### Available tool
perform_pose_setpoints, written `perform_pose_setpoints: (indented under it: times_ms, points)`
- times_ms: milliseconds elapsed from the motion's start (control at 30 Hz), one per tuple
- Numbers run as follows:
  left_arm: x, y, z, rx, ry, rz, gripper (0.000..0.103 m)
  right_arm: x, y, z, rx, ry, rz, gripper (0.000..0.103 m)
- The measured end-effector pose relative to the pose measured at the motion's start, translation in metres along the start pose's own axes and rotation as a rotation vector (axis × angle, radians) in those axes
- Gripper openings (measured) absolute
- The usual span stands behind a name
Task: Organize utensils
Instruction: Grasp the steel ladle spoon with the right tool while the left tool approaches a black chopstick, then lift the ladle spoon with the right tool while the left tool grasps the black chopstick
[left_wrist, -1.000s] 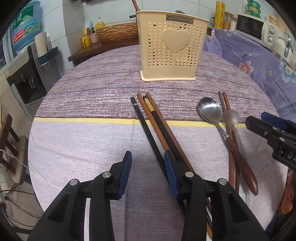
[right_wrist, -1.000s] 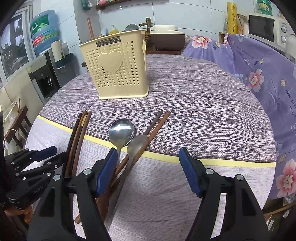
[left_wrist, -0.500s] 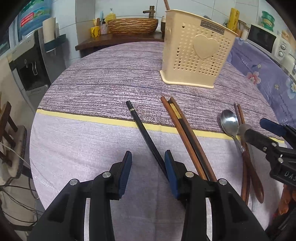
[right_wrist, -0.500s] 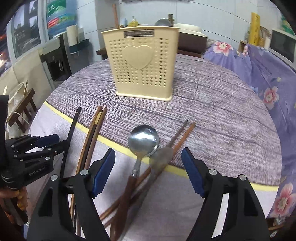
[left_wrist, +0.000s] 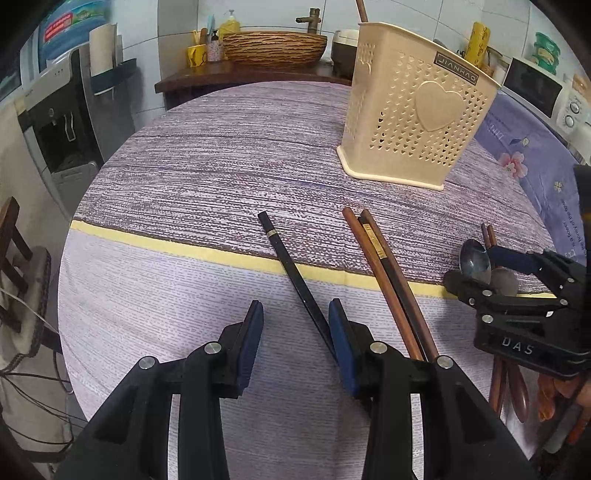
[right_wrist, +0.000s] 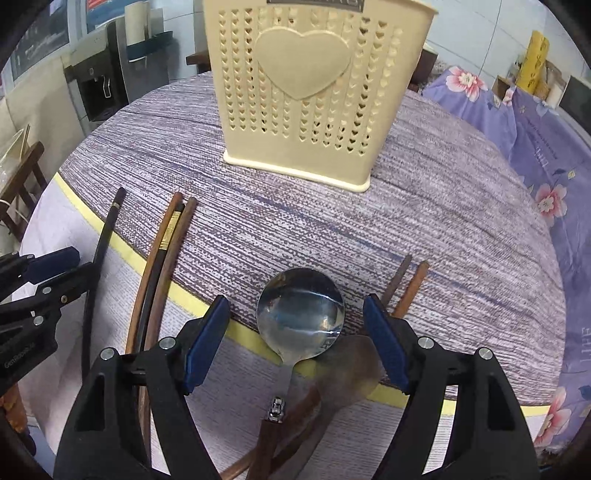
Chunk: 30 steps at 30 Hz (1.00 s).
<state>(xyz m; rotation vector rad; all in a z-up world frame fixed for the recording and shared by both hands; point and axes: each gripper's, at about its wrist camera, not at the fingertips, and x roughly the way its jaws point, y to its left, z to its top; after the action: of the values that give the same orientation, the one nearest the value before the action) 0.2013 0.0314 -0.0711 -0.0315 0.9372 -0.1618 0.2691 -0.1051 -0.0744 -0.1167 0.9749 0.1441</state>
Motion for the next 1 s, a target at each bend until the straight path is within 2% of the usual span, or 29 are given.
perform_pose_setpoints:
  times_ms: [67,133,333,500,667,733,1000]
  points:
    - [0.001,0.001,0.002,-0.007,0.001,-0.003,0.038,0.002,-0.003,0.002,0.016,0.006,0.015,0.074]
    - [0.003,0.002,0.005,-0.010,0.001,-0.001,0.038,0.003,-0.002,0.004,0.023,0.010,0.038,0.068]
    - [0.012,-0.001,0.017,0.001,0.013,0.002,0.037,0.004,0.005,0.008,0.024,0.029,0.048,0.056]
    - [0.022,-0.007,0.030,0.027,0.028,0.024,0.037,0.001,0.004,0.007,0.038,0.038,0.047,0.050]
    - [0.031,-0.015,0.041,0.059,0.038,0.062,0.025,0.000,0.005,0.007,0.036,0.047,0.051,0.049]
    - [0.032,-0.016,0.043,0.061,0.037,0.078,0.016,0.000,0.003,0.007,0.032,0.050,0.052,0.049]
    - [0.034,-0.017,0.046,0.061,0.032,0.093,0.011,-0.001,0.005,0.006,0.026,0.042,0.048,0.048]
